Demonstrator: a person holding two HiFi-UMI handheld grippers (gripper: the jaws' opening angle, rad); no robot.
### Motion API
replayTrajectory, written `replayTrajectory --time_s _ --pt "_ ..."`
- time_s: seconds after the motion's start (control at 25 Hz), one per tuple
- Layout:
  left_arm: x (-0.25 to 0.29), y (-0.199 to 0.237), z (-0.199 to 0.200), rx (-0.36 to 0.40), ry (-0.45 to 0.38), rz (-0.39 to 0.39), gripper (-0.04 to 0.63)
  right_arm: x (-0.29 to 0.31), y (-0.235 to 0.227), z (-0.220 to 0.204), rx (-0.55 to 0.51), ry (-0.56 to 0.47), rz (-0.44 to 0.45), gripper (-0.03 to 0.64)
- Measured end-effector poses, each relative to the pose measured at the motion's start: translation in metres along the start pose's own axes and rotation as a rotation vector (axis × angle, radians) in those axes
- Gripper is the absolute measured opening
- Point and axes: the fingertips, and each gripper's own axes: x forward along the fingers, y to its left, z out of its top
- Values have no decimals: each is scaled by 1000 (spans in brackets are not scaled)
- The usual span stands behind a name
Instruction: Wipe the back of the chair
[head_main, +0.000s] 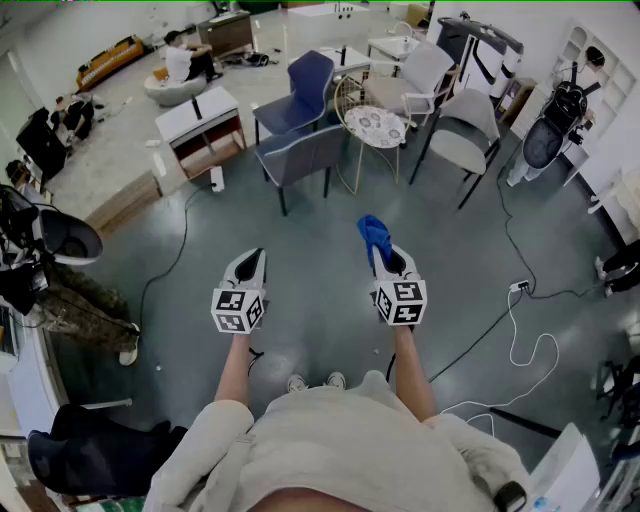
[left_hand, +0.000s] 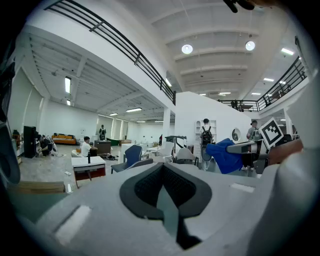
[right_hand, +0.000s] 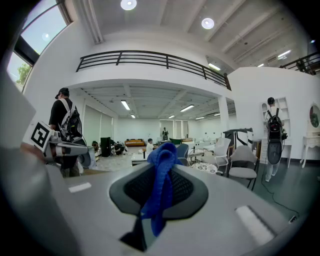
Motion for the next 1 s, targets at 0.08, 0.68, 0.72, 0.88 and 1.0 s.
replayTrajectory --time_s 0.08,0.68,0.72,0.88,1.0 --pt "-1 -1 -2 0 4 0 3 -2 0 -2 0 4 1 54" --pt "13 -22 -3 -4 8 22 3 2 -21 -3 18 1 63 55" --pt "15 -25 -3 -3 9 24 3 3 -24 -4 19 2 67 55" --pt "23 -35 -5 -4 8 28 3 4 -35 -9 14 10 78 55" --pt "26 -39 -12 -14 14 37 3 4 -41 -12 10 17 86 55"
